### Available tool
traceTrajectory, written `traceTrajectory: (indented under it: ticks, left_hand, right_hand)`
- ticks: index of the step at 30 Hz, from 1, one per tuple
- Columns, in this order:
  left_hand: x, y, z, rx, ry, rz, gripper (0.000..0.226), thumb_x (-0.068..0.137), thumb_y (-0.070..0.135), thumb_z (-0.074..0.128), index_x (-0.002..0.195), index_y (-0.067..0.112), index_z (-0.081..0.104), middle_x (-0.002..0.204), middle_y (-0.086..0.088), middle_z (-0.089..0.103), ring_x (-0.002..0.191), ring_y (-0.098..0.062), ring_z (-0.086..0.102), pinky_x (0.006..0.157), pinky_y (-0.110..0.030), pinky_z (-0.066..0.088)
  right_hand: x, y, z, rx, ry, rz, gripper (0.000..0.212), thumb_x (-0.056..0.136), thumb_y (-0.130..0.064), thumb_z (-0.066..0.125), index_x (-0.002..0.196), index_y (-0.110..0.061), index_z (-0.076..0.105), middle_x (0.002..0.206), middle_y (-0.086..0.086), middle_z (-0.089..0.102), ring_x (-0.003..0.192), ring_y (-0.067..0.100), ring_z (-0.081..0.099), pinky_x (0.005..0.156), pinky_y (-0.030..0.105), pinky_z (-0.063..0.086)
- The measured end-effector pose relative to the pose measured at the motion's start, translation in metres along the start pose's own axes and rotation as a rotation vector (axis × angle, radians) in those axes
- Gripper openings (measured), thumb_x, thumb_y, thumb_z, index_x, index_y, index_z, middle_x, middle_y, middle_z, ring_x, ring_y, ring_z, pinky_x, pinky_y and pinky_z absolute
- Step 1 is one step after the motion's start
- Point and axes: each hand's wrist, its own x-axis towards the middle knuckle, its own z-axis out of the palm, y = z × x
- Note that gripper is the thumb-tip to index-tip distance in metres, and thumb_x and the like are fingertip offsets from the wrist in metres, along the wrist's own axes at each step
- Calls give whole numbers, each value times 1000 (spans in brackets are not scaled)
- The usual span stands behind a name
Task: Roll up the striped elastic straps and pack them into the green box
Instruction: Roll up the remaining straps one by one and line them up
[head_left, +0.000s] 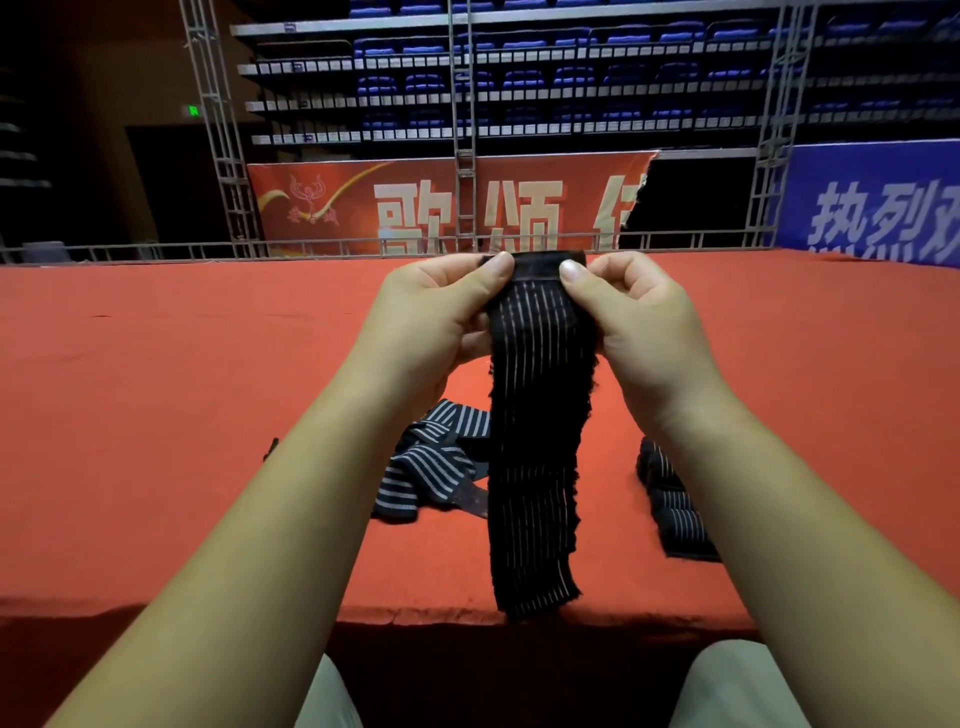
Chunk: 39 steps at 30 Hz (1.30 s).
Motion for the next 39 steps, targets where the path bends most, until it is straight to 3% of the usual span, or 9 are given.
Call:
traceTrajectory:
  ticks: [2,5,8,10,15,22,26,34,39]
  left_hand:
    - [0,1,1,-54,13,-17,24,110,16,61,116,-3,74,81,-10,73,59,-10,67,50,-18,53]
    - [2,-3,-2,-87,28,-22,21,108,22,65,104,4,77,68,-5,51,44,-6,41,42,-17,36]
    - [2,-14,-9,-7,59,-57,25,107,29,66,103,7,77,62,0,58,46,-8,48,44,-19,40]
    - [1,-29,-14,72,98,-102,29,106,34,68,106,7,78,75,-2,72,55,-11,60,48,-22,48]
    - [-4,-92,-28,157,167,-206,25,108,33,66,109,11,77,75,7,73,56,-7,62,50,-24,53]
    - [-4,-184,-43,246,211,-319,23,108,35,66,114,16,77,90,-2,77,73,-14,69,74,-41,65]
    - [2,-202,-45,242,220,-290,12,108,24,66,111,24,78,89,7,76,73,-8,68,68,-29,62]
    - [20,-225,-44,209,222,-254,18,108,25,67,121,20,78,115,-15,76,85,-15,70,73,-34,63]
    - [23,-243,-39,146,192,-245,20,109,24,64,122,16,76,103,0,75,91,-10,76,72,-29,62]
  right_hand:
    - [0,-4,2,60,-25,30,25,102,-23,72,114,-2,69,101,12,80,88,22,74,81,43,60]
    - [1,-4,4,78,-94,49,27,106,-21,66,114,4,72,96,14,80,86,24,74,76,40,60]
    - [2,12,7,25,-91,69,24,107,-22,65,109,-1,74,95,12,79,83,23,74,75,41,59]
    - [0,31,10,0,-87,93,20,107,-24,66,107,-6,75,100,13,80,86,23,73,81,45,59]
    - [-11,97,11,-106,-90,153,12,106,-26,66,108,-19,76,104,0,82,92,13,76,84,37,61]
    - [-14,177,4,-217,-56,243,9,104,-20,70,108,-20,77,77,-17,72,60,-6,59,57,12,44]
    - [-4,199,1,-214,-19,256,11,104,-17,67,105,-23,76,72,-19,70,60,0,58,57,16,45]
    - [8,235,-5,-198,-25,205,12,103,-15,69,105,-25,76,85,-18,75,73,-5,64,68,16,48]
    - [16,255,-7,-214,-75,173,17,103,-11,68,105,-28,74,90,-14,75,80,-1,65,72,18,49]
